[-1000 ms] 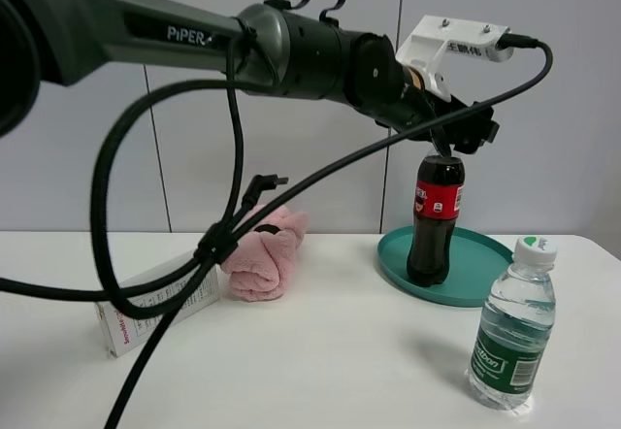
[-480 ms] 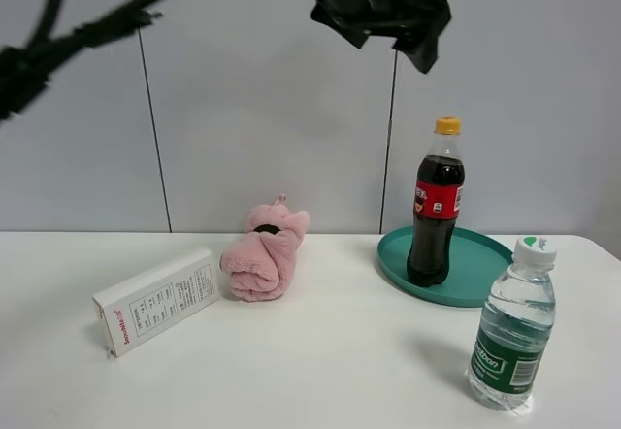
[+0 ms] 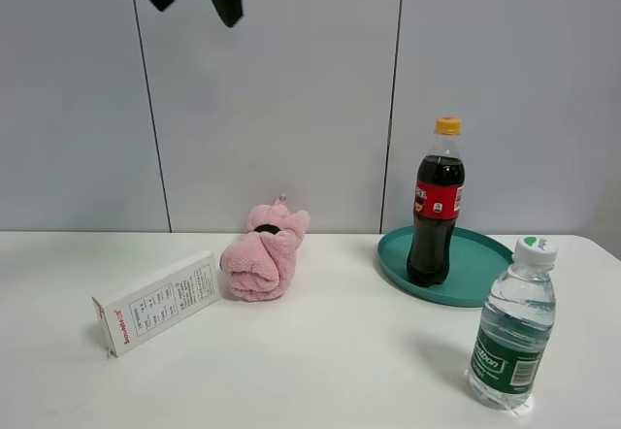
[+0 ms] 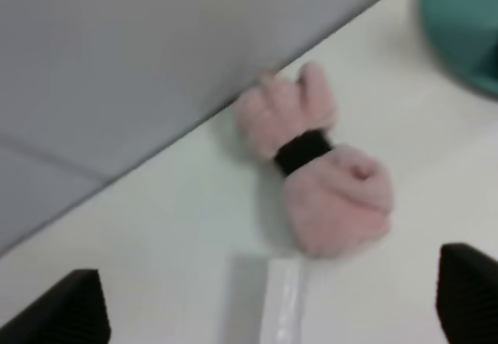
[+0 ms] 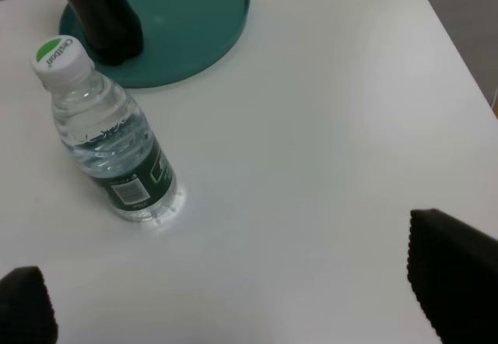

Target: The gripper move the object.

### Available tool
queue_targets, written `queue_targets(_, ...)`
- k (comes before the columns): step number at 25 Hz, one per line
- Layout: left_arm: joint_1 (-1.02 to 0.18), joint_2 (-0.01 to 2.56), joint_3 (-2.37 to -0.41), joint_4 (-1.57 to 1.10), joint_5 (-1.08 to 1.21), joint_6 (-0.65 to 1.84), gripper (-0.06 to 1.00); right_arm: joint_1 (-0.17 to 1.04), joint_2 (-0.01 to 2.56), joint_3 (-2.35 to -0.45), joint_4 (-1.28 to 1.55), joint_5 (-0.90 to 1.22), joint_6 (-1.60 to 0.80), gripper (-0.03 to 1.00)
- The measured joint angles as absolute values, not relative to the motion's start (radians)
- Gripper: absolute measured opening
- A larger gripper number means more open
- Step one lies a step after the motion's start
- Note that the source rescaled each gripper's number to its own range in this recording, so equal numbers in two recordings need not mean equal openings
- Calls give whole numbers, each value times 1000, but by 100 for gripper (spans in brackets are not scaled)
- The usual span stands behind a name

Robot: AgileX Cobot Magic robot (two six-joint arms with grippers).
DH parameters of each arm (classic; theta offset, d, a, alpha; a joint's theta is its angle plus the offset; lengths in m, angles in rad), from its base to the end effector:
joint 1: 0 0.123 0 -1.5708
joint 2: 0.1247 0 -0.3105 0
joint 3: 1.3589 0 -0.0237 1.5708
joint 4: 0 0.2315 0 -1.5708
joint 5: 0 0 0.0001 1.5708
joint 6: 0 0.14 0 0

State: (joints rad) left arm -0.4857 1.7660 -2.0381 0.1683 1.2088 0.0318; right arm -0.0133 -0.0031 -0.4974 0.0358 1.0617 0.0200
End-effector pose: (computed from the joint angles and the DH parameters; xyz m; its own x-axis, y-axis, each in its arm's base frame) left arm 0.3620 -0.1663 0.4179 -0.6247 0.4322 -0.6504 0.4282 0.8861 0.1776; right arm -0.0042 0.0044 0.2448 -0.4564 0.0435 -0.8887 0.0026 0.9989 0.0476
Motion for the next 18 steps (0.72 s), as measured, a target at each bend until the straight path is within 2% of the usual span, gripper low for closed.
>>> queue_targets(12, -130, 1167, -1417, 67, 1213, -66, 65, -13, -3, -497, 36, 1062, 20, 100)
queue_targets(18, -33, 810, -1091, 54, 1214, -142, 65, -13, -3, -497, 36, 1062, 20, 100)
